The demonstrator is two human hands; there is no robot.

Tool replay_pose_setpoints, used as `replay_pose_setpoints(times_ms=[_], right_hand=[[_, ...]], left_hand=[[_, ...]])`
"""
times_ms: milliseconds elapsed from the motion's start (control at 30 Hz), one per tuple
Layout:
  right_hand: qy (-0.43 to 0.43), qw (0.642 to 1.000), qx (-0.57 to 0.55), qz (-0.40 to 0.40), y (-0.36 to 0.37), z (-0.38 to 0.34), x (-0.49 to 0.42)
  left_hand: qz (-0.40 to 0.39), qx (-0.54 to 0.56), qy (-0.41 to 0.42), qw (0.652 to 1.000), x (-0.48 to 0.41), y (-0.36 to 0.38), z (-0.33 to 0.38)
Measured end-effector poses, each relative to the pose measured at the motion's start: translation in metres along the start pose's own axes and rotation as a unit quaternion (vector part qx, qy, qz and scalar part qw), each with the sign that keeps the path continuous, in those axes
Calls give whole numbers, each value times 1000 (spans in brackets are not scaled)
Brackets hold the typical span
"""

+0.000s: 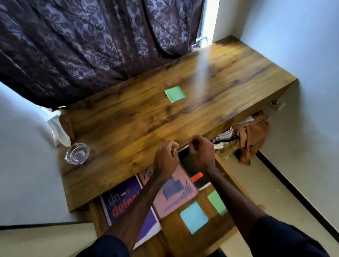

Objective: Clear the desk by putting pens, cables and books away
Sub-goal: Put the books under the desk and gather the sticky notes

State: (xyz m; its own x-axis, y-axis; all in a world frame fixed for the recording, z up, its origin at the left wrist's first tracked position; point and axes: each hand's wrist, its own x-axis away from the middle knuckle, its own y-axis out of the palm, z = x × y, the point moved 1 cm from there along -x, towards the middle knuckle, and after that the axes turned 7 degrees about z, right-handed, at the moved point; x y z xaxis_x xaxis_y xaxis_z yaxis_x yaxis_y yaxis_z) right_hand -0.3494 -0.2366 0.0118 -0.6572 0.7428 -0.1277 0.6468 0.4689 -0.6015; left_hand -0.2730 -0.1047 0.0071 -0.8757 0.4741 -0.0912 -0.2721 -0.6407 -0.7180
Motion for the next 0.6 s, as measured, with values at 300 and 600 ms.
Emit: replay_pose_setpoints(times_ms=[300,600], right_hand=[[-33,997,24,-68,38,-6,-138],[-1,993,63,-97,92,6,-247]], left_hand=[[-33,-97,-53,993,-131,13,-5],[-172,-182,-150,956,-220,35,-27]])
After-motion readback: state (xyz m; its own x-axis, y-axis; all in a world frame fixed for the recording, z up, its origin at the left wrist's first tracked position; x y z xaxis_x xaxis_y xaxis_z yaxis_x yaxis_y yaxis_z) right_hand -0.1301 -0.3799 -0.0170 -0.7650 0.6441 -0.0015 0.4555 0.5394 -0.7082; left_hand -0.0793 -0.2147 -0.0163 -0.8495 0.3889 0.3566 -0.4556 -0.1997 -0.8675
